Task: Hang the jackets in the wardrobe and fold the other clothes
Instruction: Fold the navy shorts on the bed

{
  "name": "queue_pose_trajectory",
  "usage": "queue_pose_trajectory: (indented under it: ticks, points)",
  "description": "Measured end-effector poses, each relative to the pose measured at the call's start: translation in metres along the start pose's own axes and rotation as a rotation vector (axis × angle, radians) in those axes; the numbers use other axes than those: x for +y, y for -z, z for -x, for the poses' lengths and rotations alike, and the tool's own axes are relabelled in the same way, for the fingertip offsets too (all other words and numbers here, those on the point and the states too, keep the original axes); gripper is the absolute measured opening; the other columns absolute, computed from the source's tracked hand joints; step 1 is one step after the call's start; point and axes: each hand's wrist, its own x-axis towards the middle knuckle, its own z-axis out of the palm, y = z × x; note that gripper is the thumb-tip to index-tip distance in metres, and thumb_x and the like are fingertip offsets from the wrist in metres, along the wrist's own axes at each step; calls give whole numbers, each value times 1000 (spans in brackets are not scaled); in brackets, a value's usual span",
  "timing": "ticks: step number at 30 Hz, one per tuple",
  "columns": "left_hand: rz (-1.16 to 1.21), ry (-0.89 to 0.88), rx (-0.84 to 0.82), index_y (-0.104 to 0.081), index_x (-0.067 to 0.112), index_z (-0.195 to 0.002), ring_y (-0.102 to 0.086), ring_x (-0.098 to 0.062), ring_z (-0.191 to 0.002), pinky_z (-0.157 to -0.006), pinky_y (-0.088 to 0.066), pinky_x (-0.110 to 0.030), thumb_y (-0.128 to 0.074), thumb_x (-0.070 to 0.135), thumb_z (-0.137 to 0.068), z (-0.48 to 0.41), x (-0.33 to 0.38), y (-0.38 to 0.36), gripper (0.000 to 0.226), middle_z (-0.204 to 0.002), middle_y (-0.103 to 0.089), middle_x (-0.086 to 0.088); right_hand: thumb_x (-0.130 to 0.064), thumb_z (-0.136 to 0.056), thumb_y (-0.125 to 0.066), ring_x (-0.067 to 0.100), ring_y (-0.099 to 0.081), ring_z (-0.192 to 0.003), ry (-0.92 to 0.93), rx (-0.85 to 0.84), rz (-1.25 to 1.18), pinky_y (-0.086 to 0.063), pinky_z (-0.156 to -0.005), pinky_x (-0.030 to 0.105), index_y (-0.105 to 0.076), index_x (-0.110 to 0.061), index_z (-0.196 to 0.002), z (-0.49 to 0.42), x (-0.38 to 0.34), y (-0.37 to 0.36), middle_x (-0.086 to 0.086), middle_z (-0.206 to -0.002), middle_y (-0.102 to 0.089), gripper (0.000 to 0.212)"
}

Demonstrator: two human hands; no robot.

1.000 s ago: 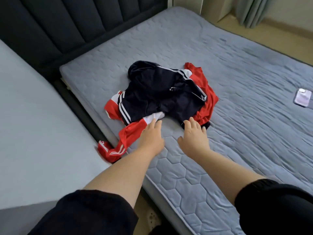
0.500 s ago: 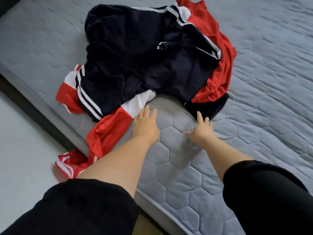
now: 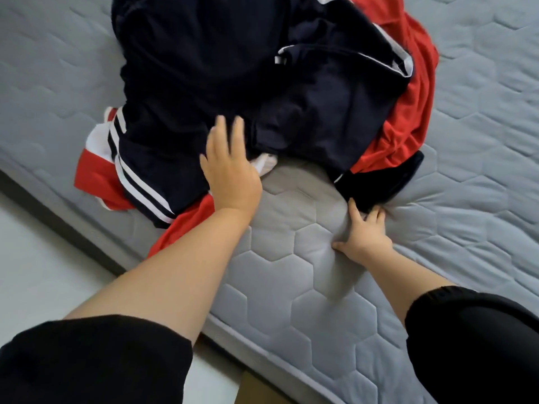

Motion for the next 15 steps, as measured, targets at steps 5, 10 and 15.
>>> queue_pose_trajectory:
  ticks: [5, 10, 15]
  points:
    - [-11, 470, -297, -16, 15, -150, -50, -33, -116, -85, -39, -35, -58, 23, -86, -14, 0, 2, 76, -130, -51, -15, -48, -73, -74, 28, 14, -143, -13, -16, 16, -35, -103, 54, 11, -39, -147, -6, 0, -3, 15, -155, 12, 113]
    - [-42, 358, -330, -53, 3, -101, -56, -36, -97, -73, -43, -37, -56, 25, -87, 10, 7, -3, 26, -106, -60, -16, -44, -73, -75, 30, 17, -143, 40, -115, -26, -18, -113, 47, 8, -37, -148, -13, 7, 3, 18, -154, 18, 112]
    - [-174, 218, -412, -40, 13, -85, -56, -31, -91, -65, -34, -34, -52, 8, -91, 52, 12, 5, 14, -102, -57, -9, -39, -81, -70, 28, -19, -143, 103, -245, -192, -22, -113, 33, -14, -31, -150, -9, 24, 32, 13, -157, -9, 89]
